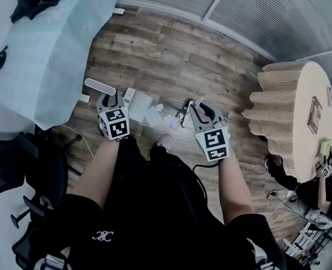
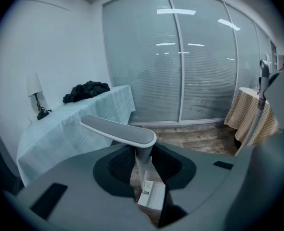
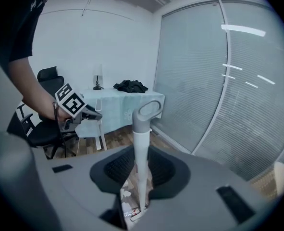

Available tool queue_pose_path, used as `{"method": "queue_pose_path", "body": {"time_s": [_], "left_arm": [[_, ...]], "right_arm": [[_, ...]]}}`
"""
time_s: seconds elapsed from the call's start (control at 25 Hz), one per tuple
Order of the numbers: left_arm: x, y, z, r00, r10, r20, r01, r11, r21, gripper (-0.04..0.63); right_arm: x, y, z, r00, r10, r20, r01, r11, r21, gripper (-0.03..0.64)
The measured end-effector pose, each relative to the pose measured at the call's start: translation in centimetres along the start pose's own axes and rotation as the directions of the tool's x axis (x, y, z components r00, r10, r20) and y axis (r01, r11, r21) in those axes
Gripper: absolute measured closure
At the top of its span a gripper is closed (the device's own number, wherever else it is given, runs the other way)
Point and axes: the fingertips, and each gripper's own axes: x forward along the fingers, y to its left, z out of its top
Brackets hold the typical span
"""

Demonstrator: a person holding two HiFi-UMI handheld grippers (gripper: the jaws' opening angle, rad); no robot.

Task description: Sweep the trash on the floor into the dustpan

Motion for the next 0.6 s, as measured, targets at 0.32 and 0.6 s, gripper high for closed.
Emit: {"method": "queue_pose_path", "body": {"time_s": [0.32,0.6], "left_arm": [[-0.1,0.7,0.0,0.999,-0.051,0.003,0.051,0.998,-0.021,0.488],[-0.2,1.5,-0.3,0.995,-0.094,0.011,0.095,0.995,-0.013,0.488]], "right_arm": [[5.0,3.0,5.9,0.998,-0.016,0.060,0.011,0.996,0.088,0.517],[8.5,5.8,10.8,0.992,-0.029,0.125,0.006,0.982,0.187,0.518]]}}
